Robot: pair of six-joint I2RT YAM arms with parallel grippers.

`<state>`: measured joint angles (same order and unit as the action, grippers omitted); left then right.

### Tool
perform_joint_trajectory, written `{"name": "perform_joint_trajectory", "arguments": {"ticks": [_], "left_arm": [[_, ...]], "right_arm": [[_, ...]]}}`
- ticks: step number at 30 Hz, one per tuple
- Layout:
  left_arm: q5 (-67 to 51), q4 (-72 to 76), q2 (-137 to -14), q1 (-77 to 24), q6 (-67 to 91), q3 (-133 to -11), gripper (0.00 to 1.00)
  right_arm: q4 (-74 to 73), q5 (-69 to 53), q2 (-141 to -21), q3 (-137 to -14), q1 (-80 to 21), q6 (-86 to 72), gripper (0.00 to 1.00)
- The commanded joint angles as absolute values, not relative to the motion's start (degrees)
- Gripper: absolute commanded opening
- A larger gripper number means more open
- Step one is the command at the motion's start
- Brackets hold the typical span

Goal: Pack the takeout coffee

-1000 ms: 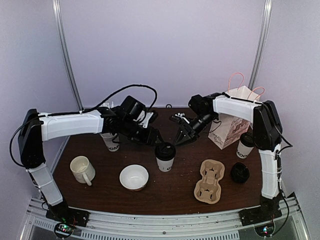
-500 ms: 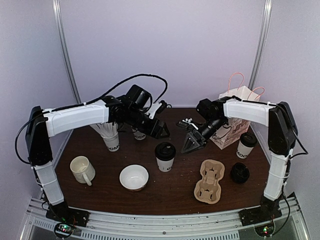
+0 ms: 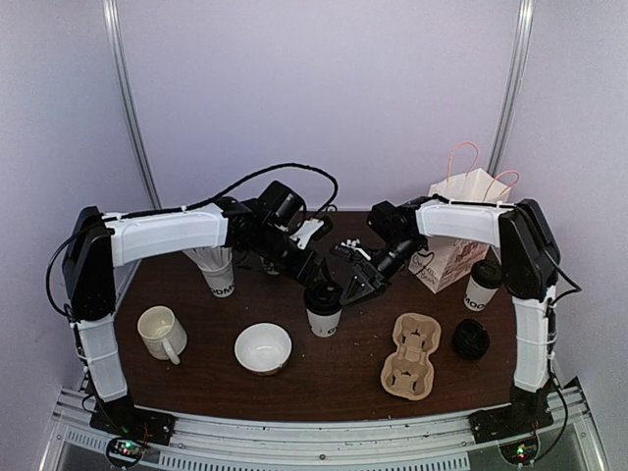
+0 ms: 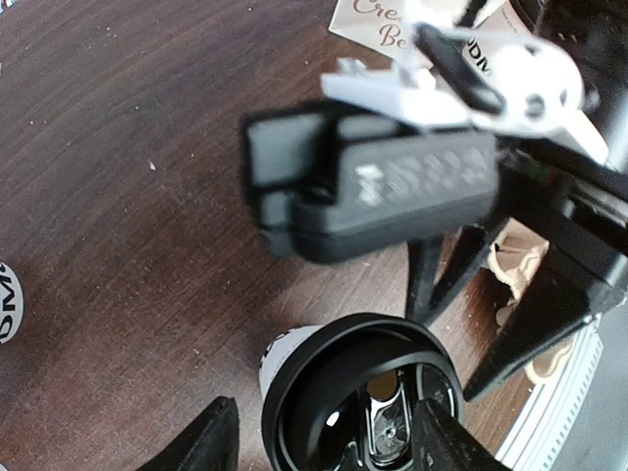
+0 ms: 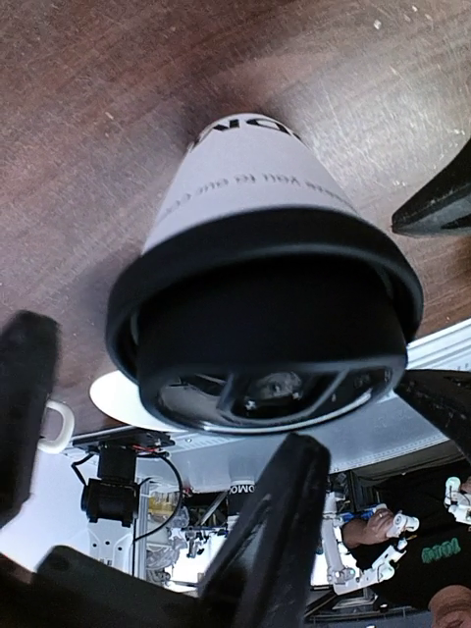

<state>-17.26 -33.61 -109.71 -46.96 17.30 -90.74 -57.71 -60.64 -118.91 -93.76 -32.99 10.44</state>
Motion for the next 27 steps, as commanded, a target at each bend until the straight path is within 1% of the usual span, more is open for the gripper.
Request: {"name": "perform_joint_trajectory", "arguments": {"ticks": [1,5,11,14,18,21,24,25,27], "left_arm": [[-17.1,-33.5,-108.0,-46.8,18.6,-89.2,0.6],[-17.8,-34.1,-107.0,-46.8,20.0,-88.1,0.57],[-18.4,-34.2,-105.4,-46.8,21.6,-85.5,0.53],[-18.2,-33.6,-104.8,-46.8,22.1,-85.3,0.53],[-17.3,-33.6,-104.0,-46.8,22.4,-85.9,0.57],[-16.2,-34.1,-102.2,-46.8,23.4,-85.9,0.6],[-11.3,-34.2,-98.5,-46.8,25.1,-84.1,0.6],[-9.4,-34.5,-97.4,-46.5,25.8,-83.6,0.6],[-8.8,-34.4,-96.6,-45.7,27.4,-82.8,0.54]], "right_arm": [[-59.5,-59.9,-122.0,-99.1,-32.0,9.5,0.47],[-60.6,-59.8,-124.3,-102.9,-30.2,9.4,0.47],[-60.8,-58.4,-125.5,-104.9,-28.5,9.0,0.47],[-61.0,-58.0,-125.8,-105.0,-28.6,9.2,0.47],[-61.8,-58.0,-125.0,-104.8,-28.3,10.1,0.48],[-62.0,-57.7,-123.1,-103.7,-27.8,10.5,0.52],[-61.2,-57.6,-120.1,-100.0,-27.3,10.7,0.54],[-60.8,-57.8,-118.9,-98.6,-27.3,10.8,0.54],[-59.6,-59.1,-116.9,-95.7,-27.3,10.6,0.56]]}}
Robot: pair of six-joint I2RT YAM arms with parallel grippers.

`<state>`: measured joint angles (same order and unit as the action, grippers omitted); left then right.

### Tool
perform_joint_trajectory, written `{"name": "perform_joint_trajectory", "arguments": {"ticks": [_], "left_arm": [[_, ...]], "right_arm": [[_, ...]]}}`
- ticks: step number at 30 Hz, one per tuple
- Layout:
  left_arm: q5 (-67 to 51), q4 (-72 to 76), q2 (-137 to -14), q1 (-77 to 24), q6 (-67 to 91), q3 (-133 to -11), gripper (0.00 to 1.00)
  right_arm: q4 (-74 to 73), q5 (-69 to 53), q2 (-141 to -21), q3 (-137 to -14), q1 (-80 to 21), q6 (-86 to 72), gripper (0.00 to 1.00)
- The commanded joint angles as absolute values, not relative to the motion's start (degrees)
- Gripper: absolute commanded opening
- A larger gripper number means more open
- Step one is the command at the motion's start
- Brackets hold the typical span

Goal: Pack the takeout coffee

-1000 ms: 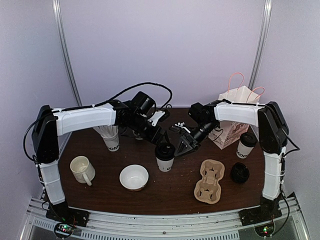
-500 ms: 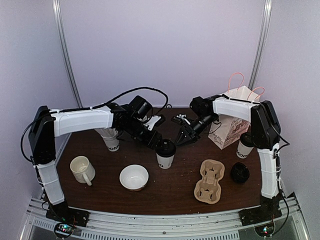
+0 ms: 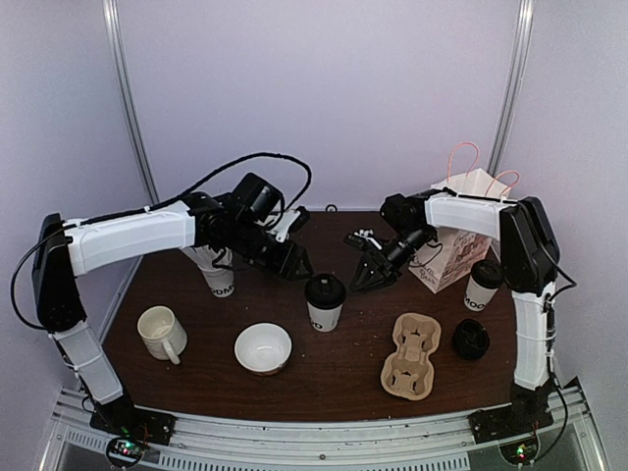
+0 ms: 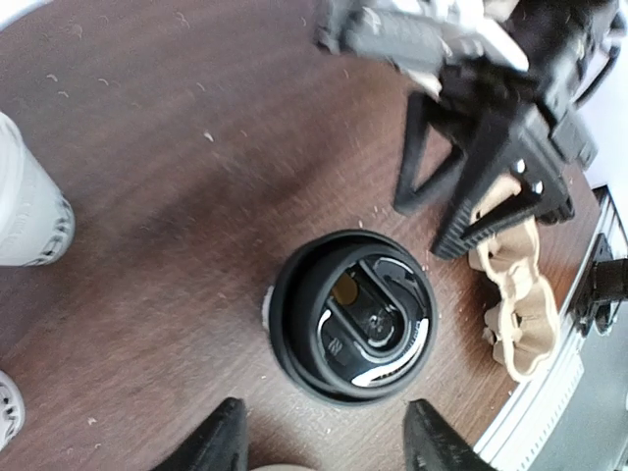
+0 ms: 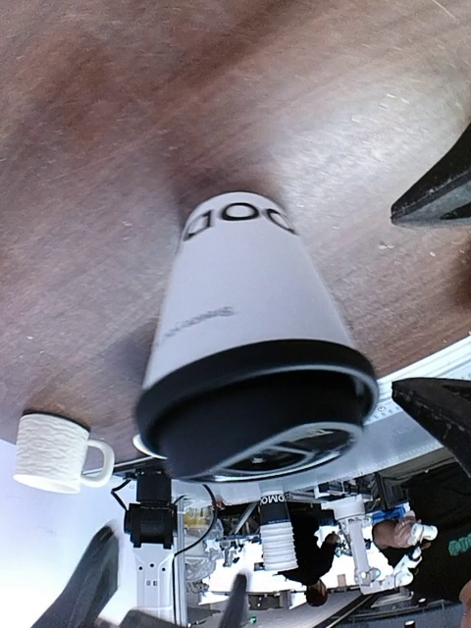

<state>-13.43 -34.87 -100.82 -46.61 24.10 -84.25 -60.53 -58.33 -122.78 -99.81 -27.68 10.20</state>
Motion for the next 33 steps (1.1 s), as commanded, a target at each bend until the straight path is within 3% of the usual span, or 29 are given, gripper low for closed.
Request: {"name": "perform_joint_trajectory", "arguments": {"ticks": [1,4,15,33], "left_arm": [[-8.9,-34.7,-97.0,-45.0,28.6,-82.9,0.5],[-12.0,-32.8,-98.6,-43.5,31.0,-82.0,0.41],[-20.2,-27.2,-103.4,-40.7,34.2,-82.7,0.29],[-24.3,-26.4,-108.1,-40.2,35.0,-83.8,0.26]], "right_arm": [[-58.8,-60.0,-116.3,-94.4,-27.3,10.3,0.56],[-57.2,-63.2,-116.0,-92.2,-27.6,9.4,0.57],[-58.1,-66.4,-119.5,-93.6,-30.0,9.2,0.5],[-59.0,-66.9,-123.0,-96.8,-31.3,8.6,0.52]]}}
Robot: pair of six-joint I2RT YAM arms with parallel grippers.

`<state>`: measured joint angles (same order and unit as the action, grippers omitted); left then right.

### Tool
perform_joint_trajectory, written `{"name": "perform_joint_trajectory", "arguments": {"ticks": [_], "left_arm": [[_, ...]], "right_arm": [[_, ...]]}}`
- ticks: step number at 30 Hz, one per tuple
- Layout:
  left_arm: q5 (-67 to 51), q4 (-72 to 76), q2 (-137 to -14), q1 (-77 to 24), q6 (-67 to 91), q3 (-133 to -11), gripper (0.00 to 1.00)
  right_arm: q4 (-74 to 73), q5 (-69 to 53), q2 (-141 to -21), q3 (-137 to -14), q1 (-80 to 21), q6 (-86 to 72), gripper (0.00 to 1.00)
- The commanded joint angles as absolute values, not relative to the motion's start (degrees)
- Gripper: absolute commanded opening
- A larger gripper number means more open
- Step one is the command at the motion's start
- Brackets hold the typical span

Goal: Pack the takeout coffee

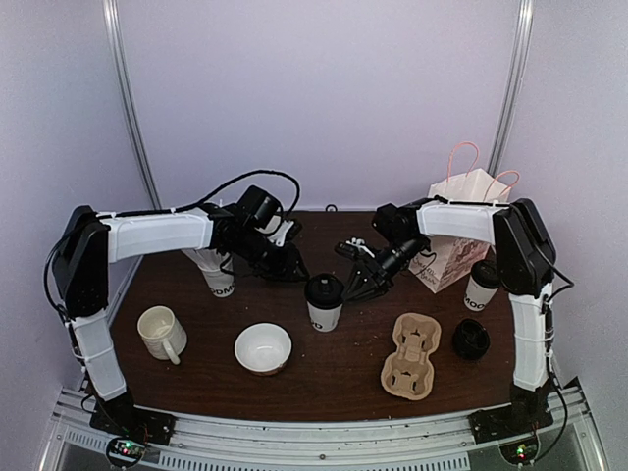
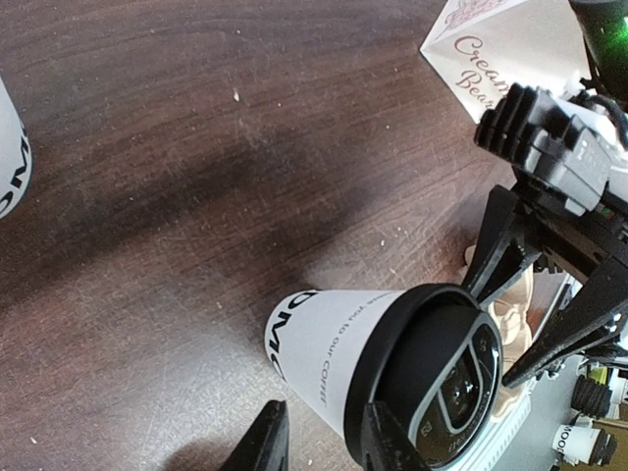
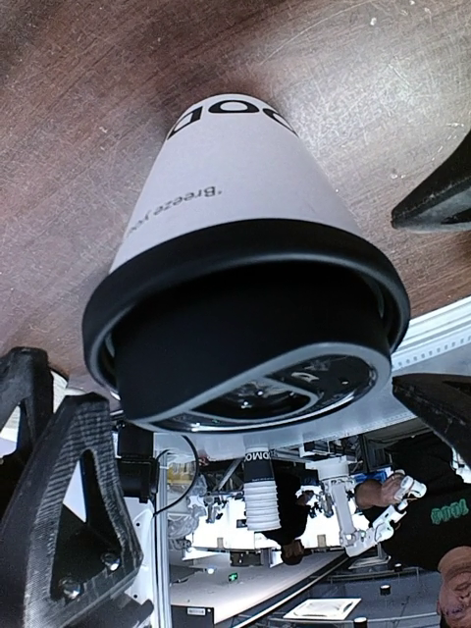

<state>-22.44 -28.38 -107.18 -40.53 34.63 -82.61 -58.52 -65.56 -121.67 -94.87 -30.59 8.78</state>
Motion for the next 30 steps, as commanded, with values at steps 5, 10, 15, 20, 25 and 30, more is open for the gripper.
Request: {"name": "perform_joint_trajectory", "arguments": {"ticks": [5,10,15,20,25,30], "left_arm": [[-24.9,-26.3,-108.6,-40.2,34.7,-84.2,0.26],[-26.1,-25.9,-108.9,-40.2,34.5,-84.2,0.27],[-26.4,-26.8,-110.1,-40.2,34.4,-84.0,0.27],[-24.9,-29.3,-110.5,-40.2,35.0,-82.3,0.25],[-20.0,-33.8,-111.6,-40.2,34.5,-79.5,0.2],[-15.7,-35.9,-111.3,-40.3,33.9,-75.3,0.18]], "right_arm": [[-58.8,-66.9,-123.6,-97.1,-31.5,8.4,0.53],[-58.8,-66.3,-123.9,-97.3,-31.6,8.2,0.53],[-58.5,-64.5,-124.5,-97.3,-31.6,7.4,0.53],[-57.8,-57.8,-125.8,-96.8,-31.6,5.1,0.52],[-57.3,-49.6,-128.4,-95.9,-31.6,3.2,0.5],[-57.4,-40.5,-129.2,-95.0,-31.8,4.2,0.47]]}}
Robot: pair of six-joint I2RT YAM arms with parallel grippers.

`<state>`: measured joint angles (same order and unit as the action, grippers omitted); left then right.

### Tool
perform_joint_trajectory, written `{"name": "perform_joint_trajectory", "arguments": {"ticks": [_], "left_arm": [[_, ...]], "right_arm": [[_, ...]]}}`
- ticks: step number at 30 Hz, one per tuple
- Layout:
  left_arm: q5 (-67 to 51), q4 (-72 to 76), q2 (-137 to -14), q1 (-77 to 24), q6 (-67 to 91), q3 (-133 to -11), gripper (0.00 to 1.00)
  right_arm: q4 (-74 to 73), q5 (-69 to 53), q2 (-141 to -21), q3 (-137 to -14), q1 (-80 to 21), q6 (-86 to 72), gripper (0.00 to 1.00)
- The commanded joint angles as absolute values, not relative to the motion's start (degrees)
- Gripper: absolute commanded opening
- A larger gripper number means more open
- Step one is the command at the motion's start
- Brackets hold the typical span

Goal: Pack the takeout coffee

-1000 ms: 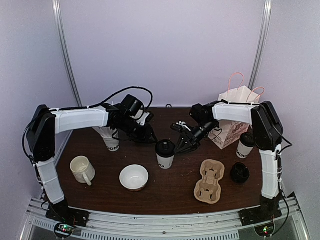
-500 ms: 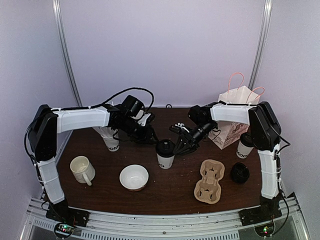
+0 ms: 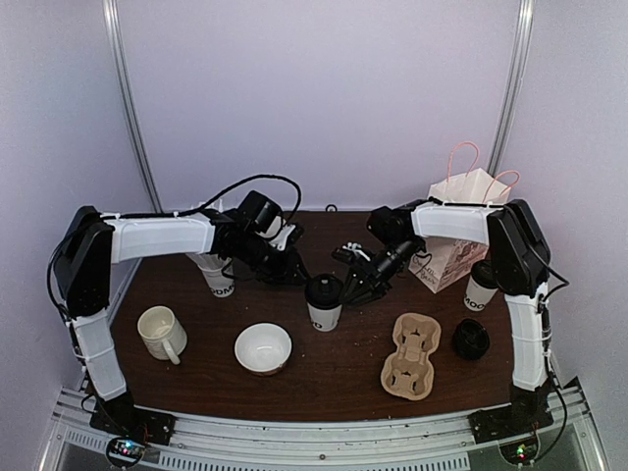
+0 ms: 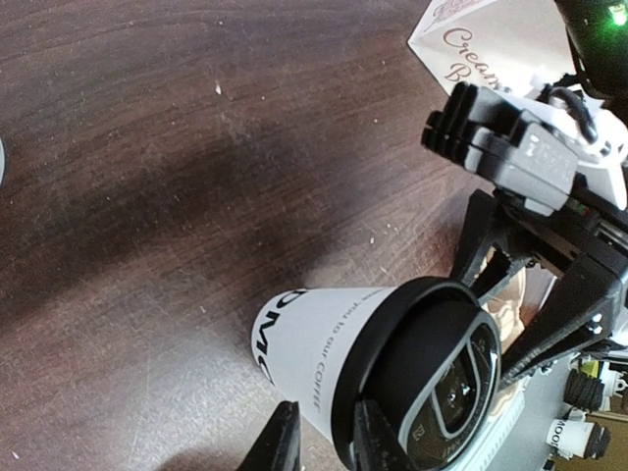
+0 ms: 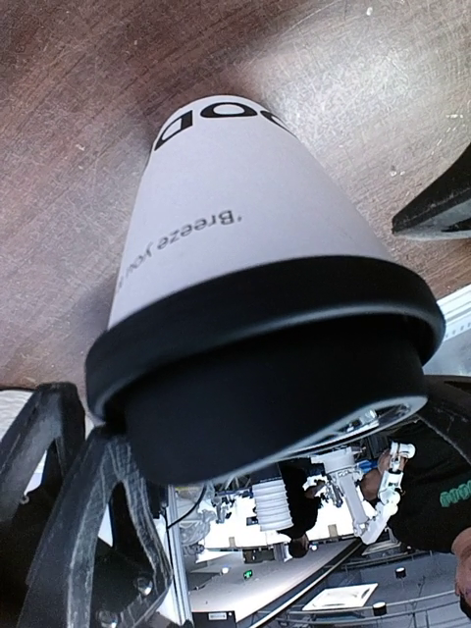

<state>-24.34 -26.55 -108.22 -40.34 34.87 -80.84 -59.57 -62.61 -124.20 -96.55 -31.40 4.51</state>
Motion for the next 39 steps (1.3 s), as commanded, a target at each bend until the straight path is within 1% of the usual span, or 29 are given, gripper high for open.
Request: {"name": "perform_joint_trajectory", "arguments": {"ticks": [1,9,11,16,18,24,28,32,34,36,39], "left_arm": [[-15.2,-35.9,-111.4,-40.3,33.7,-74.9,0.18],[-14.2,-34.6,-110.6,-41.1,33.4,-76.0,0.17],[-13.6,-34.4,-109.4,-41.4,33.2,-76.4,0.17],[-13.0,-32.6,-104.5,-41.9,32.4,-77.2,0.23],[-13.7,-29.9,-101.6,-42.0,32.2,-77.1,0.29],[-15.0,-25.9,-96.4,-42.3,32.4,-77.5,0.39],[-14.4,-25.6,-94.1,-42.3,31.3,-77.9,0.43],[-9.1,-26.1,-90.0,-42.3,28.6,-77.2,0.51],[-5.4,-26.9,-88.0,-42.3,27.0,-77.4,0.54],[-1.8,-27.8,-86.1,-42.3,25.7,-77.6,0.58],[2.8,-28.3,-83.3,-42.3,24.4,-77.4,0.61]], "right_arm": [[-57.4,-39.2,-129.0,-94.9,-31.8,4.5,0.46],[-59.0,-33.5,-128.8,-98.6,-32.3,7.5,0.46],[-59.2,-34.1,-128.7,-99.1,-32.3,8.5,0.46],[-62.6,-44.7,-126.0,-101.7,-32.1,12.1,0.51],[-64.5,-47.9,-123.9,-103.0,-32.2,14.1,0.55],[-66.3,-48.1,-118.1,-104.2,-32.2,16.5,0.61],[-69.2,-44.3,-115.4,-106.1,-32.3,22.7,0.66],[-65.6,-38.1,-111.3,-105.8,-32.8,26.1,0.8],[-62.4,-34.7,-109.4,-105.2,-33.7,27.3,0.84],[-60.9,-32.0,-108.7,-105.5,-35.2,29.0,0.87],[-61.2,-28.0,-110.1,-108.7,-38.3,31.5,0.89]]}}
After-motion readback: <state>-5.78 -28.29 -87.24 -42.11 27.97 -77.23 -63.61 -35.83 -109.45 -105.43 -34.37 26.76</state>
